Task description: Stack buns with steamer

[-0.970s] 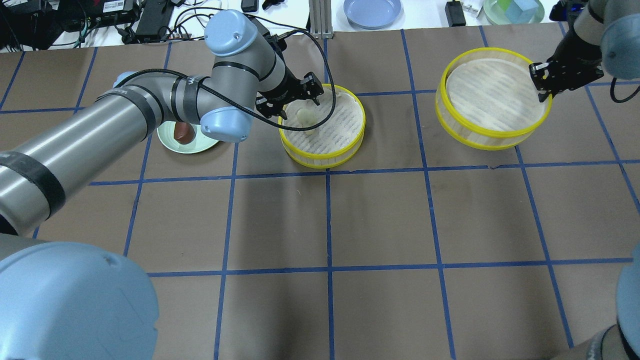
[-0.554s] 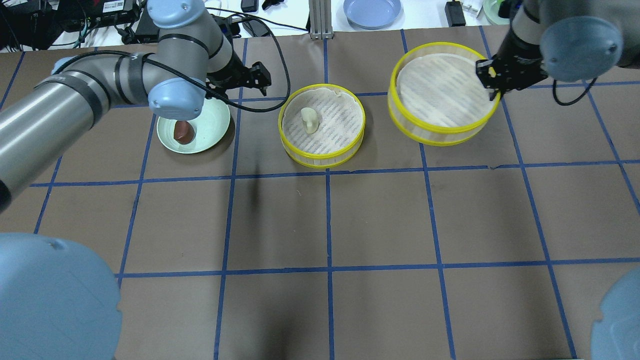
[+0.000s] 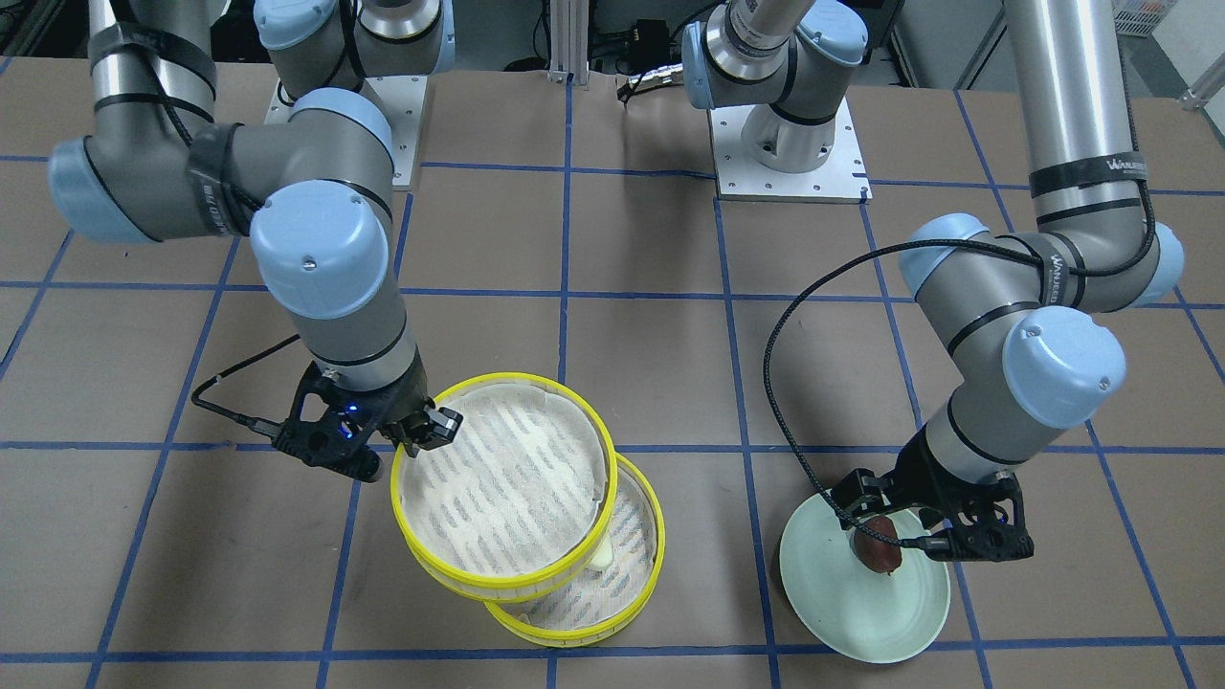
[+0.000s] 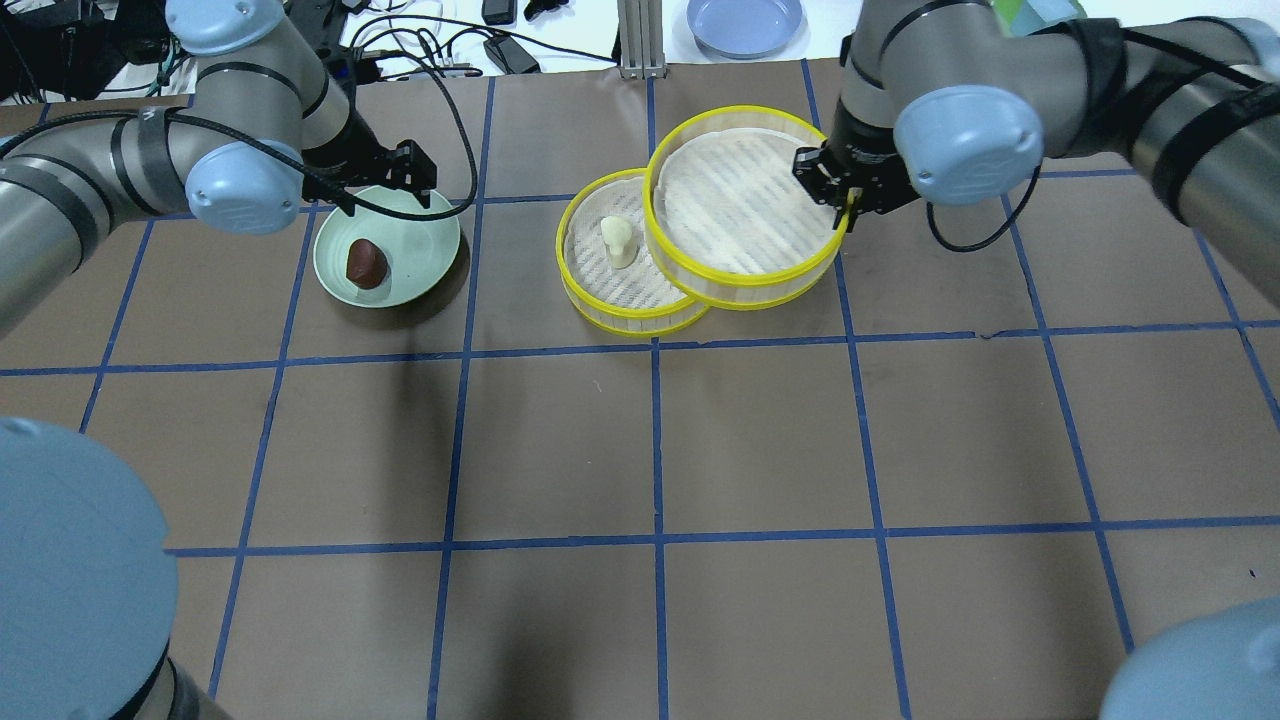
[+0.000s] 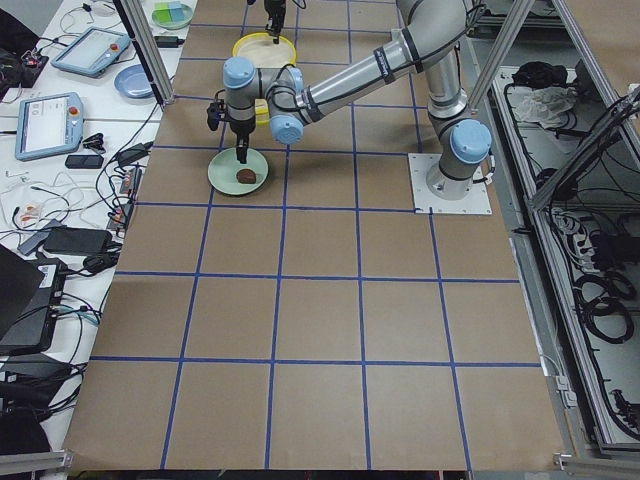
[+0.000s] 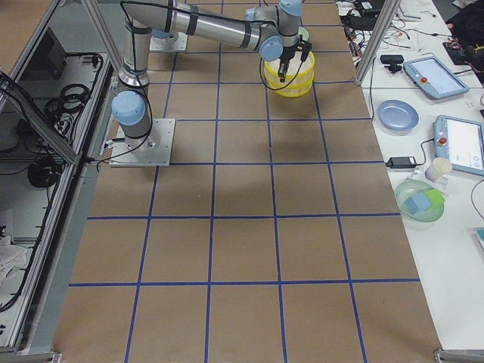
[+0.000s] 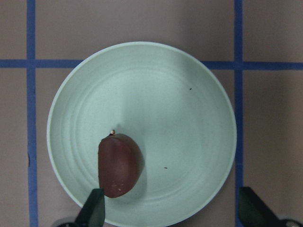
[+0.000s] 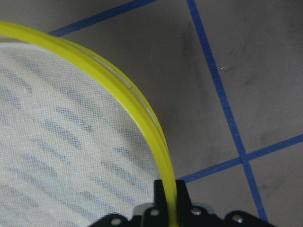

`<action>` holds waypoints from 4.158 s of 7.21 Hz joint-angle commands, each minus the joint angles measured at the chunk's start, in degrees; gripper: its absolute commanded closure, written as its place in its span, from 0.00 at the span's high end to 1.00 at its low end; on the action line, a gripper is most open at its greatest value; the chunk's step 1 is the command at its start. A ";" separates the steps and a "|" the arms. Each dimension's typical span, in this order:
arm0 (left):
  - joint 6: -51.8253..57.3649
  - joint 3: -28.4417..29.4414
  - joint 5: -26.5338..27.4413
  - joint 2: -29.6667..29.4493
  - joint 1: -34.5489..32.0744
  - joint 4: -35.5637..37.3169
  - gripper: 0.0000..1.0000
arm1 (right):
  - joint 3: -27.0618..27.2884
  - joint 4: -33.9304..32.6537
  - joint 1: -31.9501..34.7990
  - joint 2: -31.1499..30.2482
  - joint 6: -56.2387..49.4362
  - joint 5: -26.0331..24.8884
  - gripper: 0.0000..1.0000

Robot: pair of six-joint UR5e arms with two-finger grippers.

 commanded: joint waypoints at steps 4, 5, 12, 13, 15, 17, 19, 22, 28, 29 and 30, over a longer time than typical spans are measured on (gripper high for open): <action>2.16 -0.41 -0.40 -6.54 1.77 1.73 0.98 | -0.12 -1.34 1.23 2.77 -0.47 10.21 0.00; 1.90 -0.32 -0.49 -7.08 1.77 1.73 0.87 | -0.21 2.15 1.23 2.50 -0.46 9.81 0.00; -4.69 3.46 -2.42 -3.75 1.77 4.02 0.00 | -6.89 1.74 1.67 7.16 -1.43 1.29 0.00; -7.65 3.55 -2.51 -3.22 1.60 4.19 0.00 | -6.89 1.74 1.67 7.25 -1.43 1.02 0.00; -13.39 5.39 -4.70 -2.61 0.81 3.85 0.00 | -6.80 1.74 1.93 7.60 -0.91 1.63 0.00; -13.66 5.48 -3.92 0.46 -0.51 0.70 0.00 | -6.80 1.66 2.63 7.86 0.32 1.90 0.00; -14.18 5.48 -4.00 2.32 -1.13 -0.28 0.00 | -6.89 1.57 2.90 8.30 0.15 1.81 0.00; -21.46 5.57 -4.53 3.90 -5.68 -0.20 0.00 | -6.37 1.48 2.90 8.39 0.41 1.81 0.00; -29.73 5.57 -8.21 6.10 -8.51 0.32 0.00 | -6.19 -0.02 2.55 3.50 -0.80 6.82 0.92; -31.05 5.57 -8.22 6.10 -9.47 0.50 0.00 | -6.28 1.99 1.76 0.16 -3.42 6.73 0.99; -31.15 5.57 -8.31 6.10 -9.74 0.50 0.00 | -6.28 6.10 0.71 -4.48 -6.32 6.56 0.99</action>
